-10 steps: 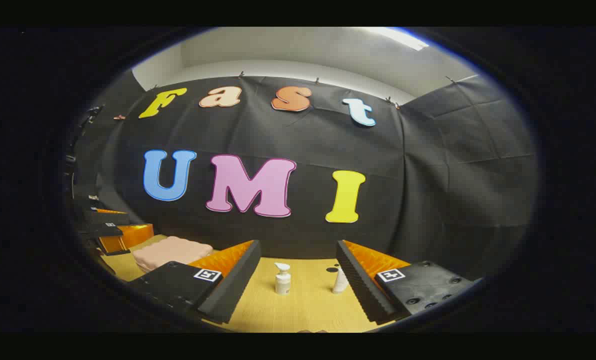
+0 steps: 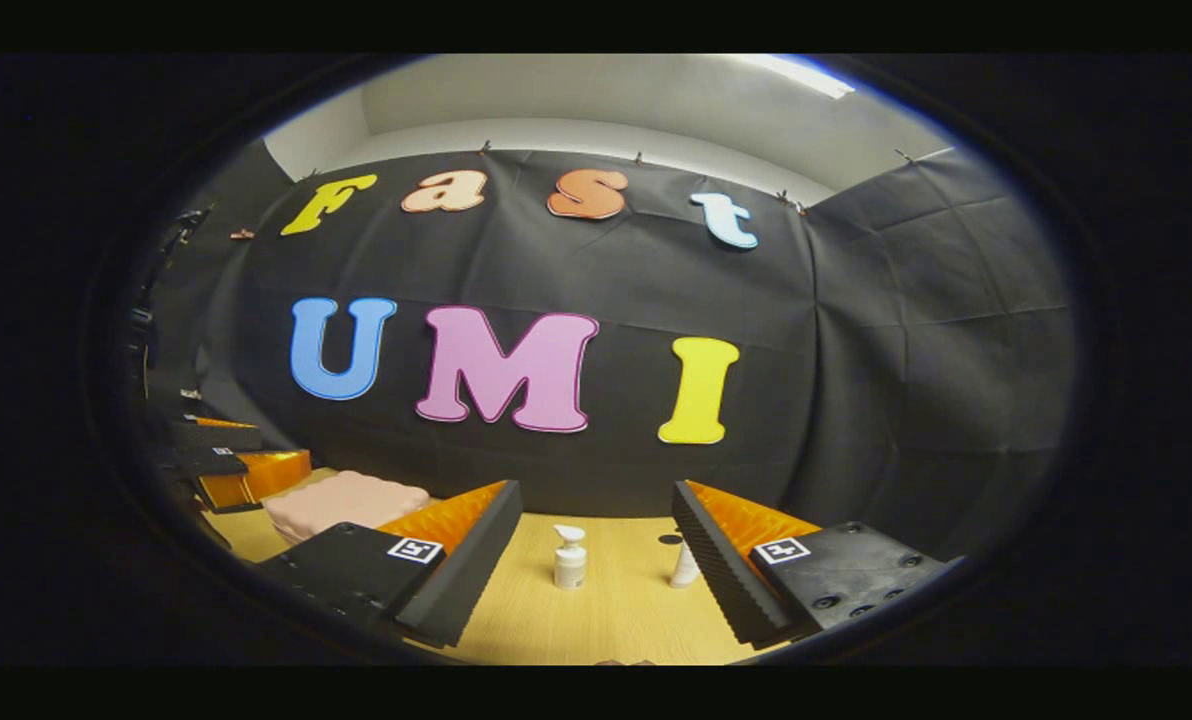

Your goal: First open the suitcase, pack the skin care products into it, and then close the suitcase.

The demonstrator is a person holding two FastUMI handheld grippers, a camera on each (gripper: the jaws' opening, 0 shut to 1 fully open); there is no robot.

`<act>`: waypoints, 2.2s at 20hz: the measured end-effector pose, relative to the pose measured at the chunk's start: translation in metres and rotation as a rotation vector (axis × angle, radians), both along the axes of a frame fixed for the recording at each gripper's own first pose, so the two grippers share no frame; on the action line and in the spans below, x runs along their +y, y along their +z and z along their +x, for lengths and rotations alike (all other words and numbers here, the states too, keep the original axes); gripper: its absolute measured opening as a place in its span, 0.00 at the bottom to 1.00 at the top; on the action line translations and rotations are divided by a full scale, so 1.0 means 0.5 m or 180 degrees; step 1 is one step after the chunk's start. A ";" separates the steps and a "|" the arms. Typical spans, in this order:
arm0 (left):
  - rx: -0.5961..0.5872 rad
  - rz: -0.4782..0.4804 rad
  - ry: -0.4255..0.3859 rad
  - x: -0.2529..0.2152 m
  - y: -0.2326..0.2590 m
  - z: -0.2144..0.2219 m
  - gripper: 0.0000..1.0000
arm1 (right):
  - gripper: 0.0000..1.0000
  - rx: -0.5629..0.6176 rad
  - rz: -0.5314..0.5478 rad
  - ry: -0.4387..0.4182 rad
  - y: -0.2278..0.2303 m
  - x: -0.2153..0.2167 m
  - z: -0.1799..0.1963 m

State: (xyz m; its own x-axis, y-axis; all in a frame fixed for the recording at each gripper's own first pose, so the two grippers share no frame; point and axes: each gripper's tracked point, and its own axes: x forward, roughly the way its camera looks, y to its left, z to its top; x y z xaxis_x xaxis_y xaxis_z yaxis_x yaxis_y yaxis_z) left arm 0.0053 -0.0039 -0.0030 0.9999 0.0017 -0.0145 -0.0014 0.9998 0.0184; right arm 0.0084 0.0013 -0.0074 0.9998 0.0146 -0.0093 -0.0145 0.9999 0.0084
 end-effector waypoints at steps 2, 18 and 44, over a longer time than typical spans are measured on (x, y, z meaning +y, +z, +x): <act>0.0000 -0.0004 0.0013 0.003 -0.004 0.002 0.99 | 0.96 0.0005 0.0006 -0.0018 -0.003 -0.004 0.004; 0.0508 0.0045 -0.0251 -0.088 -0.165 0.186 0.99 | 0.96 0.0170 -0.0095 -0.0054 -0.050 -0.046 0.062; 0.2440 0.0195 0.0538 -0.036 -0.592 0.536 0.39 | 0.96 0.0751 -0.0172 0.0096 -0.227 -0.079 0.138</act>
State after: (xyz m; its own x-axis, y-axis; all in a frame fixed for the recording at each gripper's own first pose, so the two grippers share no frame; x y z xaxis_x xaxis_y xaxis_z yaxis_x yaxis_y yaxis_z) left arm 0.2731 -0.0219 -0.2990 0.6971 0.1760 -0.6951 -0.1181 0.9843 0.1308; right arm 0.0775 -0.0382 -0.1209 0.9690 0.0377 -0.2441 -0.0485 0.9981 -0.0385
